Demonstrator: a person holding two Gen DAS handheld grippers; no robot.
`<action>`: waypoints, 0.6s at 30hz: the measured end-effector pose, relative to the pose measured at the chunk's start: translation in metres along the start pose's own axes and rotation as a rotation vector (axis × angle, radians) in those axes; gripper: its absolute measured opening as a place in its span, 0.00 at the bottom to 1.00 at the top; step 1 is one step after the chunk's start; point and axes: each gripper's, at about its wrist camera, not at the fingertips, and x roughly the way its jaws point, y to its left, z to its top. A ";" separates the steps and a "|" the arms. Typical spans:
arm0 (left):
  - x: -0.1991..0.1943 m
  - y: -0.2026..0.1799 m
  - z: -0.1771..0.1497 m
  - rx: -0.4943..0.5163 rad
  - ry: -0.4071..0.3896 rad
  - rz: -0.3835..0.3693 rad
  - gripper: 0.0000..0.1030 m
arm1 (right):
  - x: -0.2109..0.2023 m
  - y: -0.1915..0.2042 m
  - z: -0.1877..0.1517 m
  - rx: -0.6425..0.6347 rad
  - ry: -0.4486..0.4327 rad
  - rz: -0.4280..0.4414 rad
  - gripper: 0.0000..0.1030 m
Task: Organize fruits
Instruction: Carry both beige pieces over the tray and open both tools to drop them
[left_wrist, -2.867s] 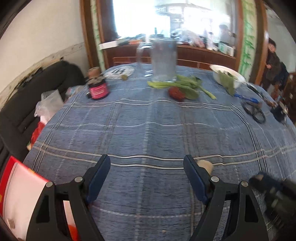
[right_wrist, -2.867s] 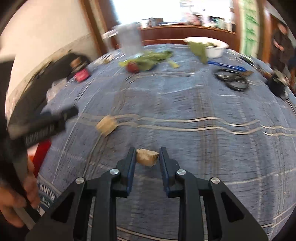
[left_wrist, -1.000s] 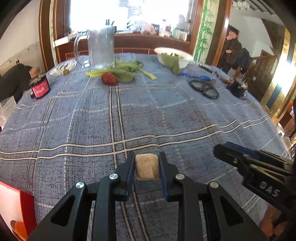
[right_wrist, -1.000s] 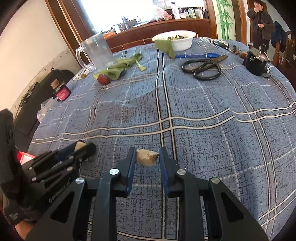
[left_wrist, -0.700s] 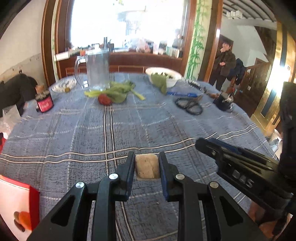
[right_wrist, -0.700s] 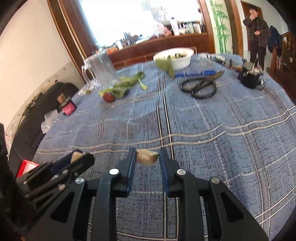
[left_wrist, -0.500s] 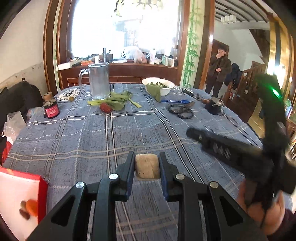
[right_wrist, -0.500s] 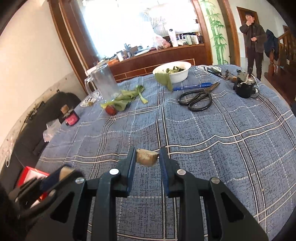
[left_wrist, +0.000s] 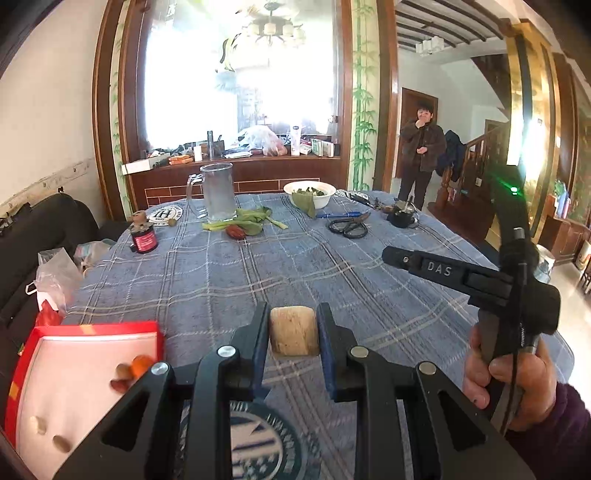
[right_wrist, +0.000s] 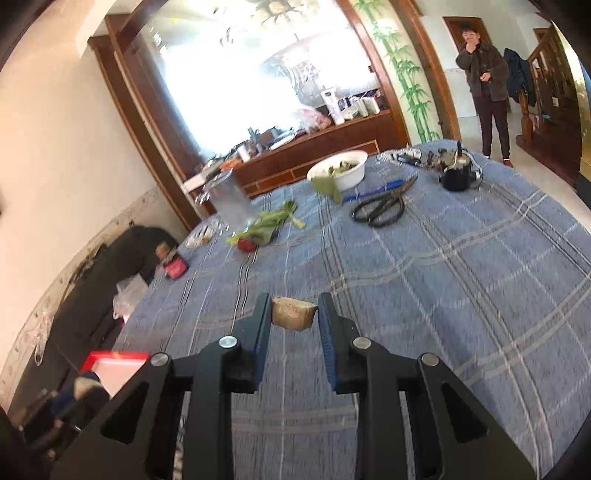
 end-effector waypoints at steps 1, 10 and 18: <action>-0.004 0.003 -0.003 -0.003 0.002 0.002 0.24 | -0.002 0.003 -0.004 -0.006 0.012 0.002 0.27; -0.038 0.044 -0.023 -0.062 -0.016 0.076 0.24 | -0.011 0.052 -0.025 -0.098 0.058 0.042 0.27; -0.062 0.091 -0.035 -0.129 -0.045 0.180 0.24 | -0.009 0.105 -0.048 -0.199 0.085 0.106 0.27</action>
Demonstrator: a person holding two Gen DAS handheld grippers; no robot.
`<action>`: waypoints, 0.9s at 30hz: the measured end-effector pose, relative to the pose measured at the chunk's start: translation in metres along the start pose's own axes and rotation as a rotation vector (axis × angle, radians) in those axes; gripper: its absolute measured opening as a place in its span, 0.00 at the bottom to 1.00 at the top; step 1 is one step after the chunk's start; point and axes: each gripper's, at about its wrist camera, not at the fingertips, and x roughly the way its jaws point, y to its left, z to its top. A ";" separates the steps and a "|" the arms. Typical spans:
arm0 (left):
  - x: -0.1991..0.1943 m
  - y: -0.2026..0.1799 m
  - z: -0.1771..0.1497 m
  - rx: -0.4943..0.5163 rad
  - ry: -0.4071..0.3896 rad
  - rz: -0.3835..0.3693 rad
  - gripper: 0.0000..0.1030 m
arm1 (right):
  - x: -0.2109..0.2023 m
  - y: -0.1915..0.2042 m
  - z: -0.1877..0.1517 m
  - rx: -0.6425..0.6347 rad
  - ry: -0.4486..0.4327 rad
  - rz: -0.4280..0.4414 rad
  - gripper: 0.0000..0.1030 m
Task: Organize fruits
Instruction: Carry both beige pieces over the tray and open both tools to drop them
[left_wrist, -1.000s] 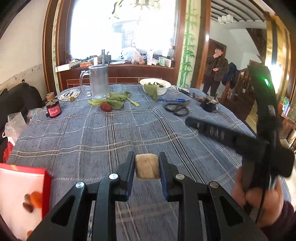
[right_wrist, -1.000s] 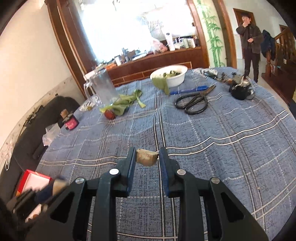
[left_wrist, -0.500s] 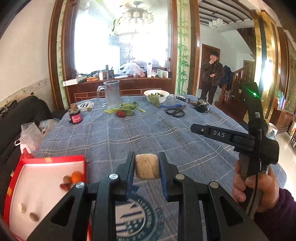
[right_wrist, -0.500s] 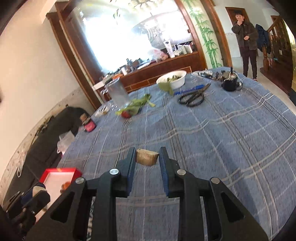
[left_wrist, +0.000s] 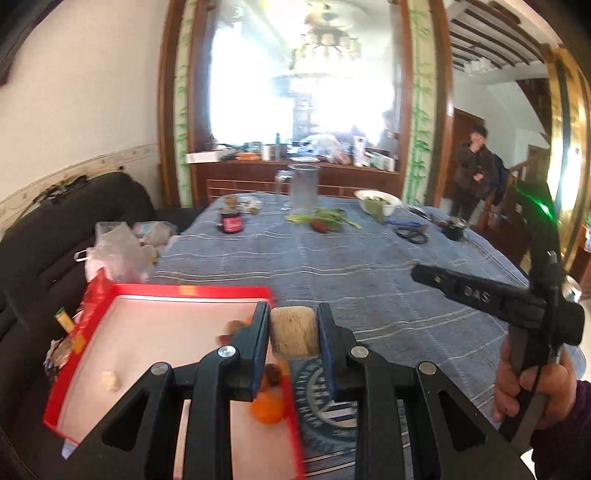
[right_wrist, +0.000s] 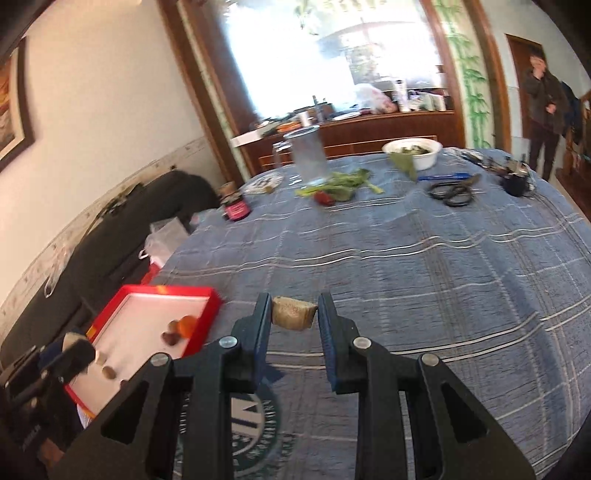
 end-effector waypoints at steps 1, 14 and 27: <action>-0.002 0.006 0.000 -0.008 -0.004 0.014 0.24 | 0.002 0.006 -0.001 -0.011 0.007 0.007 0.27; -0.015 0.086 -0.030 -0.097 0.046 0.236 0.24 | 0.027 0.082 -0.031 -0.138 0.118 0.145 0.27; 0.003 0.107 -0.052 -0.107 0.126 0.266 0.24 | 0.051 0.142 -0.079 -0.263 0.268 0.267 0.27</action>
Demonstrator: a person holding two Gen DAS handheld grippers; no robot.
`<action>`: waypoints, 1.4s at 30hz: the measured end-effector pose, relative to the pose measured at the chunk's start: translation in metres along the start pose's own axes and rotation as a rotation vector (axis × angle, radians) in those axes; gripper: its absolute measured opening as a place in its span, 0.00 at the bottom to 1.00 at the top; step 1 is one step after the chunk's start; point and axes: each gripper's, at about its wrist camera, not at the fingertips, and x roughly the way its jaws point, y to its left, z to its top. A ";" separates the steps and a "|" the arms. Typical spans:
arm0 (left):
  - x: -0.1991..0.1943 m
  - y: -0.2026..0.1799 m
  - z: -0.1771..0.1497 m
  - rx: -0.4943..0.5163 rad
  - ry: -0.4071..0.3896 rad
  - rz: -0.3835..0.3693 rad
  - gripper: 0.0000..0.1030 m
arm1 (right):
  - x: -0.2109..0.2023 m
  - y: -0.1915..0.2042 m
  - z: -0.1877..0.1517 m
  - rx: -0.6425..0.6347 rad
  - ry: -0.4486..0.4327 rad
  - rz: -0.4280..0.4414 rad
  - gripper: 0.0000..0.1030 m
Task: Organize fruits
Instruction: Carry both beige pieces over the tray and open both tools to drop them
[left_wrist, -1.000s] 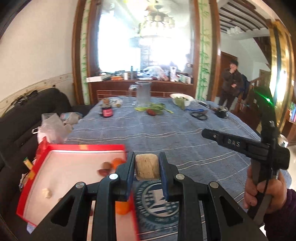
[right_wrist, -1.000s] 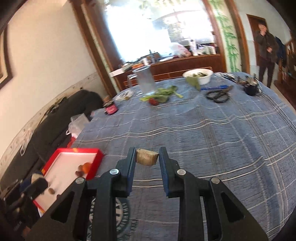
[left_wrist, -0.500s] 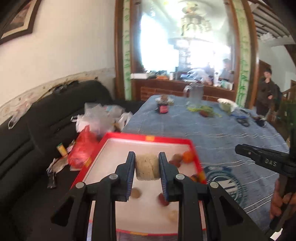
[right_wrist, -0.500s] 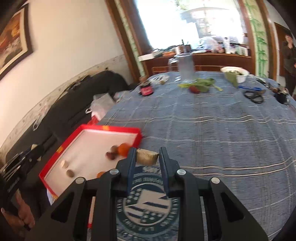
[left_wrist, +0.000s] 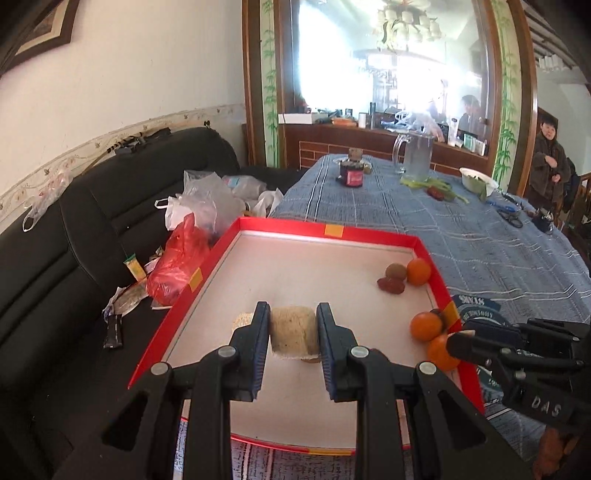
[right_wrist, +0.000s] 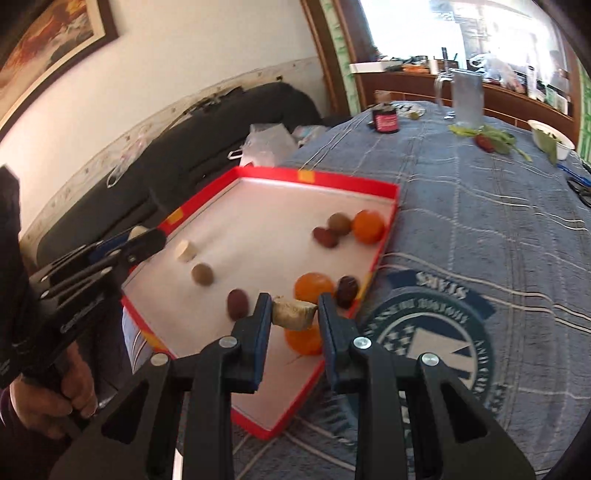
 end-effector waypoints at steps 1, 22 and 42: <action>0.002 0.000 -0.001 0.001 0.005 -0.002 0.24 | 0.002 0.002 -0.001 -0.002 0.006 0.003 0.27; 0.013 0.000 -0.008 0.012 0.053 0.005 0.24 | 0.010 0.016 -0.007 -0.034 0.003 0.020 0.27; 0.029 -0.002 -0.012 0.007 0.113 0.039 0.24 | 0.022 0.013 -0.003 -0.059 -0.024 0.054 0.28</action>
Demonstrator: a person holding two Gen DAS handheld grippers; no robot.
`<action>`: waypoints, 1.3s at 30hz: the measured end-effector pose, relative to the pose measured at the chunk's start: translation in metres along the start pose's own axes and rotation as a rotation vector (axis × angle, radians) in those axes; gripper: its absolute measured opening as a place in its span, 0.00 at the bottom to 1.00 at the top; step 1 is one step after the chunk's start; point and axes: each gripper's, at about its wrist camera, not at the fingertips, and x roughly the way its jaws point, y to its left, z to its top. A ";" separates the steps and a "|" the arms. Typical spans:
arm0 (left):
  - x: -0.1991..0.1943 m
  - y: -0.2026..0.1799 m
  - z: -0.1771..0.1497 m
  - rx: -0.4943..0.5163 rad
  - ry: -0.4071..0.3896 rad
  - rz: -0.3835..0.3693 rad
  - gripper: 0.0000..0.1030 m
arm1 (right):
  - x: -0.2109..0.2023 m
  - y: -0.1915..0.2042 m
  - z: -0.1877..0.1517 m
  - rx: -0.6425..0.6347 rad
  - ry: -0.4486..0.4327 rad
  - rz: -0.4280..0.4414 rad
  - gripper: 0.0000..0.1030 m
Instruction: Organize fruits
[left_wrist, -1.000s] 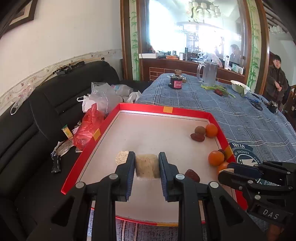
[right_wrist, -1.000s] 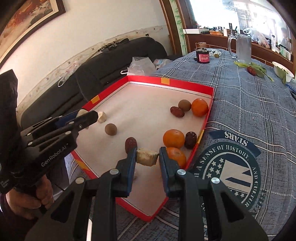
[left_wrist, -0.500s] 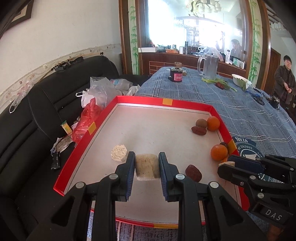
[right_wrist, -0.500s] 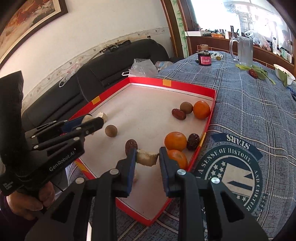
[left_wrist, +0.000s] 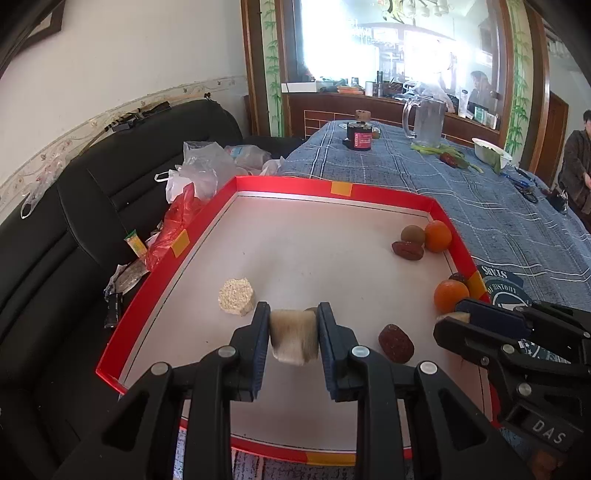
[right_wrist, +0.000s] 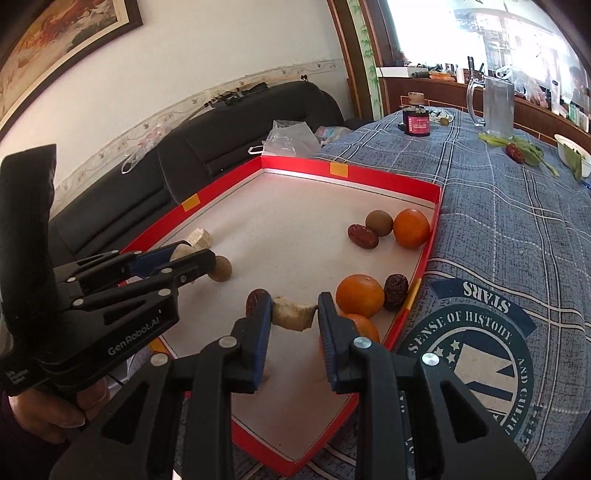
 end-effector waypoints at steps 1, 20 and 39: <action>0.000 -0.001 0.000 -0.003 0.003 0.004 0.25 | 0.000 0.000 0.000 -0.002 0.001 0.009 0.32; -0.038 -0.025 0.018 -0.019 -0.125 -0.009 0.79 | -0.076 -0.057 0.010 0.072 -0.185 -0.151 0.62; -0.107 -0.207 0.046 0.233 -0.327 -0.258 1.00 | -0.280 -0.203 -0.055 0.429 -0.487 -0.594 0.81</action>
